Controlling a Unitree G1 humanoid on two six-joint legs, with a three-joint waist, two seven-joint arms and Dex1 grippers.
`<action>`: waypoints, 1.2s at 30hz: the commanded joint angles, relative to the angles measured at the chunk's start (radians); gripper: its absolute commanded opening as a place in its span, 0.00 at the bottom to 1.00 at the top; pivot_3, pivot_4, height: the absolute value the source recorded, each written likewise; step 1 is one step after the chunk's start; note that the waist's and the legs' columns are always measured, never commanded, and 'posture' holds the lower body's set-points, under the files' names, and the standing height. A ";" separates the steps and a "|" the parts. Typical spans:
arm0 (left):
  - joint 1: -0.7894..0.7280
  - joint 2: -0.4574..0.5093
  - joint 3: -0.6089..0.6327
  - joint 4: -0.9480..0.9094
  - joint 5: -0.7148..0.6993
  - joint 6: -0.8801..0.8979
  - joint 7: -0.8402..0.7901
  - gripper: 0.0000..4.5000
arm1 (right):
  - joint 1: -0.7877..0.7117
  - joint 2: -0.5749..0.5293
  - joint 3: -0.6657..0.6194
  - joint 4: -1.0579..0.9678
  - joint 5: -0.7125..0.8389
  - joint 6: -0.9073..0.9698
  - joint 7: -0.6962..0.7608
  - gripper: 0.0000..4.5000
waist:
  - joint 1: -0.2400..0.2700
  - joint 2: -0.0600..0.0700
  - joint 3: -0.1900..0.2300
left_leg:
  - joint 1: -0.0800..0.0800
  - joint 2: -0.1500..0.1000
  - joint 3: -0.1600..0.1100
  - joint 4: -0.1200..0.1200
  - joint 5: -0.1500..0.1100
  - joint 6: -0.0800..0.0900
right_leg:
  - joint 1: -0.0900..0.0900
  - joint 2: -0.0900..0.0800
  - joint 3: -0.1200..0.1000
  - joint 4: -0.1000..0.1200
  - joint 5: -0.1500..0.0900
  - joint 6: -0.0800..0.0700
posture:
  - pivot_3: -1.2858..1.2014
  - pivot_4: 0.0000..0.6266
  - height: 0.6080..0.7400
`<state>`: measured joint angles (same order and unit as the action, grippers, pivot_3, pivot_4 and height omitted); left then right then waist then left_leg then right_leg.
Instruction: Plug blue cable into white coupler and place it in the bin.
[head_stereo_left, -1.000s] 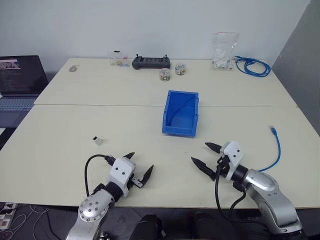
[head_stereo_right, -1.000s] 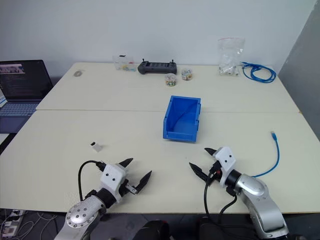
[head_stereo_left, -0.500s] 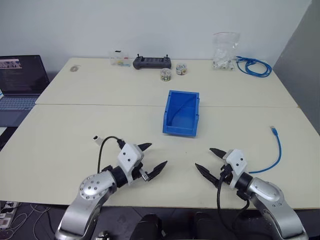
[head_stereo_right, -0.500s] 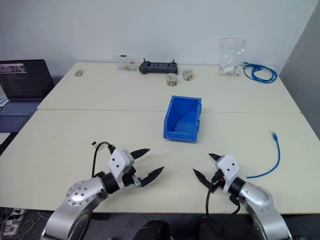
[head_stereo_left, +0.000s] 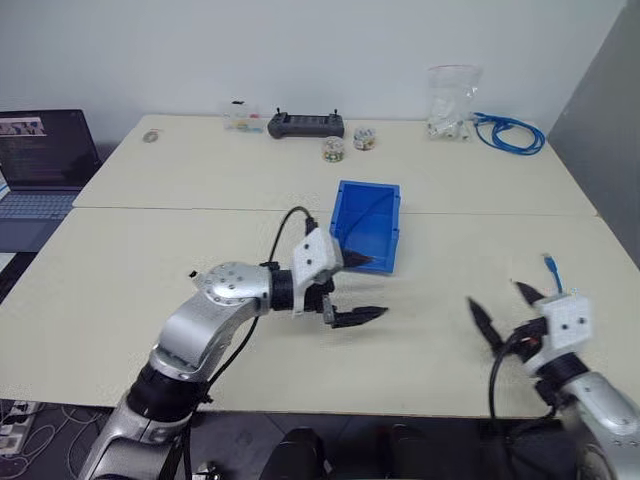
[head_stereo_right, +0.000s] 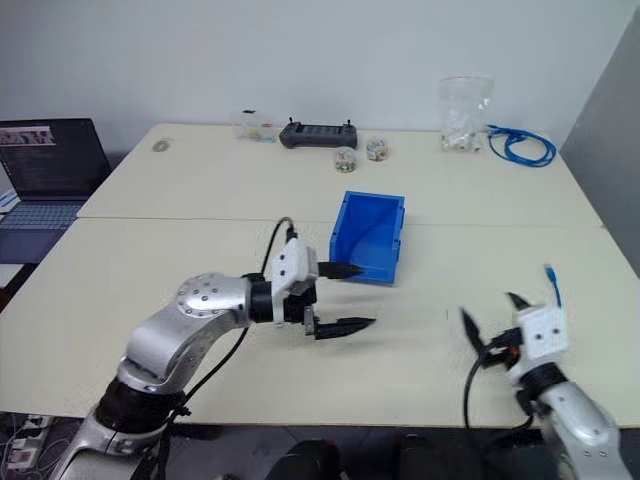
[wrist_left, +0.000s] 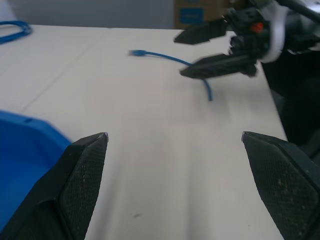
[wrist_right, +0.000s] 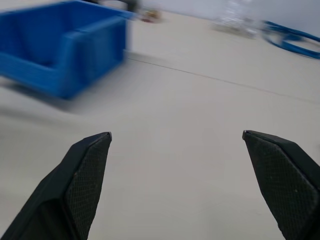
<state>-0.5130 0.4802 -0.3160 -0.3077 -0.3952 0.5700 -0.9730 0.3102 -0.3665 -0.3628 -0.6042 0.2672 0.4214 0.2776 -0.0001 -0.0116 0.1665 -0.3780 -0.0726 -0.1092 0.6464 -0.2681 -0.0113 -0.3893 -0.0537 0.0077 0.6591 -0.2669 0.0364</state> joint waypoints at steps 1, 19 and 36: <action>-0.050 -0.036 -0.056 0.036 0.014 -0.019 -0.038 1.00 | -0.066 -0.037 -0.081 0.023 -0.010 0.159 -0.087 0.99 | -0.003 0.000 0.000 | 0.000 0.000 0.001 0.000 0.000 0.000 | 0.000 0.000 0.001 0.000 0.000 0.000 | 0.52 0.24 1.00; -0.143 -0.134 -0.163 0.166 0.118 -0.110 -0.120 1.00 | -0.457 -0.134 -0.160 0.518 0.003 0.444 -0.174 0.91 | -0.004 0.001 0.000 | 0.001 -0.001 0.004 -0.001 0.001 0.002 | 0.000 -0.001 0.003 0.002 0.002 -0.002 | 0.52 0.24 1.00; -0.145 -0.136 -0.127 0.181 0.113 -0.088 -0.103 1.00 | -0.526 -0.079 -0.245 0.485 0.095 0.498 -0.172 0.00 | -0.009 0.001 0.000 | 0.002 -0.001 0.003 0.000 0.001 0.003 | 0.000 0.000 0.002 0.003 0.002 -0.001 | 0.52 0.24 1.00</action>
<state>-0.6402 0.3467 -0.4786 -0.1113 -0.2724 0.4791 -1.0806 -0.1913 -0.4191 -0.5889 -0.1257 0.3374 0.9538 0.0724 -0.0093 -0.0108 0.1664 -0.3763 -0.0740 -0.1060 0.6461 -0.2670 -0.0087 -0.3890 -0.0540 0.0104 0.6625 -0.2653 0.0351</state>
